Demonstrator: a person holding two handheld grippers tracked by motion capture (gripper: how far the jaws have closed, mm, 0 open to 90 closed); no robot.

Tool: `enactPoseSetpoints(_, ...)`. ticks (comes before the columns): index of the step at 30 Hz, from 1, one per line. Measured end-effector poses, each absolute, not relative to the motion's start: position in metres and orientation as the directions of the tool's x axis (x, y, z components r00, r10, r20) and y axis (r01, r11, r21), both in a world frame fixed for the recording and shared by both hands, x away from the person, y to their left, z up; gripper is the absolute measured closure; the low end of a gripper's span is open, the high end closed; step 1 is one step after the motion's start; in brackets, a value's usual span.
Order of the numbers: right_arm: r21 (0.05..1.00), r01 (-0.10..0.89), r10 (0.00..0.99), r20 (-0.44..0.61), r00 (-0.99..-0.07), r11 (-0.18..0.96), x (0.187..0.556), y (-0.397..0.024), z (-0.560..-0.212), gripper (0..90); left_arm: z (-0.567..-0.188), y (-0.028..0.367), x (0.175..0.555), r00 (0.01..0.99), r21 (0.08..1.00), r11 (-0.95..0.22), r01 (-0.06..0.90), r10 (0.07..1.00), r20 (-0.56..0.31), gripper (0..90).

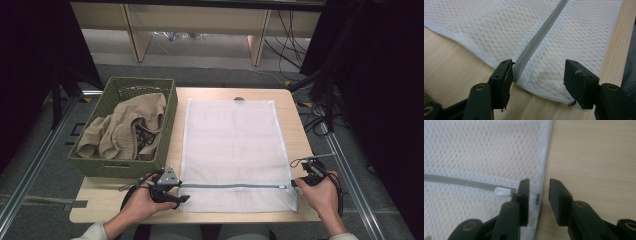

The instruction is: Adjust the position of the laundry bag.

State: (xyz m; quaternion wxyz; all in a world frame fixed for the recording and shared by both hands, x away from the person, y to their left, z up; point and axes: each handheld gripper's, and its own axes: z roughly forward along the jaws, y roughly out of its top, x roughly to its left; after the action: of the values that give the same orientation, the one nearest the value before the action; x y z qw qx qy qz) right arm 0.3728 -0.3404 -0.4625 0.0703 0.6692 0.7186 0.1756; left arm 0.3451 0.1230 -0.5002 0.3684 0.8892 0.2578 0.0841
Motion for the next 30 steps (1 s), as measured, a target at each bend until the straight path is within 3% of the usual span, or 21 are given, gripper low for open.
enactPoseSetpoints(28,0.297,0.953,0.983,0.150,-0.106,0.057,0.374,-0.342,-0.467,71.2,-0.501,0.114,0.337,0.884,0.672,-0.647,0.360,0.467,-0.024,38.3)
enactPoseSetpoints(30,0.288,0.957,0.986,0.151,-0.075,0.028,0.374,-0.338,-0.469,70.5,-0.502,0.112,0.336,0.887,0.672,-0.650,0.355,0.461,-0.024,37.8)
